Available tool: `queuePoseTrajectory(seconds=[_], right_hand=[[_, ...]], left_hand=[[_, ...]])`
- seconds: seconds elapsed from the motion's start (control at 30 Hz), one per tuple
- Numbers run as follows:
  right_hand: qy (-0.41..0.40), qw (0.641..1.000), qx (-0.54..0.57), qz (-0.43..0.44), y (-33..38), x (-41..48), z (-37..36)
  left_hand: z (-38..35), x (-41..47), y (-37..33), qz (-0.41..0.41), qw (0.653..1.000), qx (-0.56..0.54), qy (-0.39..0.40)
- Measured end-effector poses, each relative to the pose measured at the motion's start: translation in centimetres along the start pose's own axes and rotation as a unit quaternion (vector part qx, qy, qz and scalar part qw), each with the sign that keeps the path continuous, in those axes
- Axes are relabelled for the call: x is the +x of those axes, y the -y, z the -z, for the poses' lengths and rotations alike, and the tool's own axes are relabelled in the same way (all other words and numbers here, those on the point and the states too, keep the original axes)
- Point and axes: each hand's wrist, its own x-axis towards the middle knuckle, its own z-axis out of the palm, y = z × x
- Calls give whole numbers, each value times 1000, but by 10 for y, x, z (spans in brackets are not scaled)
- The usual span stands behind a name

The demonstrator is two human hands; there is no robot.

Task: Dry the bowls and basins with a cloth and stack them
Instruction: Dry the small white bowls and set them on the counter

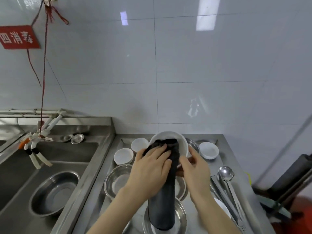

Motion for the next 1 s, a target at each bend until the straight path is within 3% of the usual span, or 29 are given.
queuePoseTrajectory(seconds=[0.17, 0.4, 0.53, 0.6, 0.67, 0.77, 0.83, 1.0], right_hand=[[-6, 999, -37, 38, -3, 6, 22], [22, 998, -49, 20, -22, -2, 37], [-8, 1000, 14, -20, -26, 3, 39], [-19, 997, 69, -35, -26, 4, 37], [-27, 991, 120, -53, -24, 5, 35], [-48, 986, 137, -78, -28, 10, 30], [-58, 989, 112, -76, -28, 15, 29], [-12, 999, 30, -43, -17, 26, 32]], left_hand=[[-16, -17, -30, -16, 999, -23, -31], [-23, -8, -47, -26, 999, -45, 8], [-39, 3, -47, 26, 993, -20, -112], [-49, 4, -52, 83, 968, -73, -227], [-50, 6, -64, 181, 935, -142, -271], [-46, 13, -83, 291, 889, -316, -158], [-42, 19, -88, 293, 863, -402, -84], [-42, 44, -74, 285, 866, -407, -59]])
